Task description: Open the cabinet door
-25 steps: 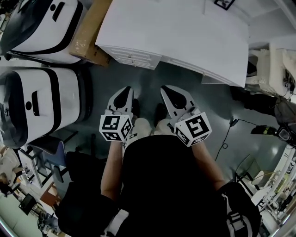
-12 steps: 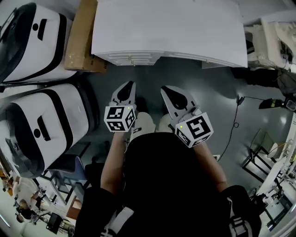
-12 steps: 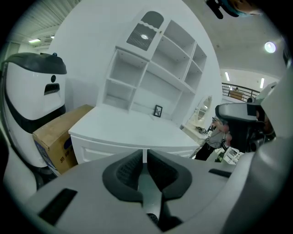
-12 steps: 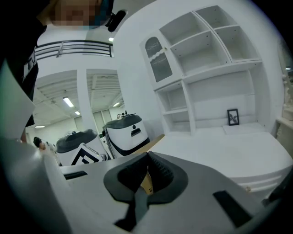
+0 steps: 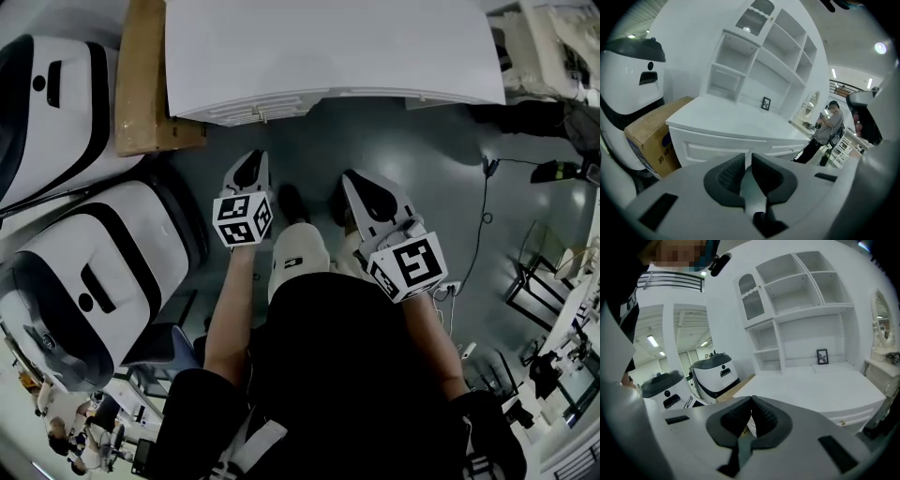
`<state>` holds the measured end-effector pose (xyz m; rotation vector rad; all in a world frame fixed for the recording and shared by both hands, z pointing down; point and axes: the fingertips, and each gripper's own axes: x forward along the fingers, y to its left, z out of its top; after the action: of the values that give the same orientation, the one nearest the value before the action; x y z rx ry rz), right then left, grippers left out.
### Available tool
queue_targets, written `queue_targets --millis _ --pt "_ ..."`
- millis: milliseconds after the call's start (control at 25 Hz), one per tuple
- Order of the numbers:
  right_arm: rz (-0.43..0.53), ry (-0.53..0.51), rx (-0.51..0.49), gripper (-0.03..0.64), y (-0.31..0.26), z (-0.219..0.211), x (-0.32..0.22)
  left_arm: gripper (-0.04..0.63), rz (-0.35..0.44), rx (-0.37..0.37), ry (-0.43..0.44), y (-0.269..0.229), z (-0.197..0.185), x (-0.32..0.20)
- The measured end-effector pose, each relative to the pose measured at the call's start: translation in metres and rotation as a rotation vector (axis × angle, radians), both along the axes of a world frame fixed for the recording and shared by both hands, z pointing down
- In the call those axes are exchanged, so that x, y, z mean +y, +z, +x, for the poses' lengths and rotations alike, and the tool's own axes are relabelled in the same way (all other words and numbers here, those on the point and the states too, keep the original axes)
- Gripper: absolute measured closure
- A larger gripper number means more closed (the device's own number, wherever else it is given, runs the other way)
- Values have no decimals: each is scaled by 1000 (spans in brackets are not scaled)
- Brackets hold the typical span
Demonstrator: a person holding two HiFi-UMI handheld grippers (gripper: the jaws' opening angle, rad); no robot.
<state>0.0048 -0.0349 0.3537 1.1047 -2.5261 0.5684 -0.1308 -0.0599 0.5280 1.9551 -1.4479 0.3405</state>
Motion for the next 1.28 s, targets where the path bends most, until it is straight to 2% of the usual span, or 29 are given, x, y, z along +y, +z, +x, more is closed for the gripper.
queue_targets --millis 320,920,1280 --pt "-43 41 26 600 23 2 -4 529 -35 -15 -15 48 -8 -25" --pt "-102 -1 33 601 52 -32 -18 500 -84 -49 -60 133 -37 -83" --pt "-129 -14 24 600 64 -47 -21 468 -131 -38 -74 172 -43 -98"
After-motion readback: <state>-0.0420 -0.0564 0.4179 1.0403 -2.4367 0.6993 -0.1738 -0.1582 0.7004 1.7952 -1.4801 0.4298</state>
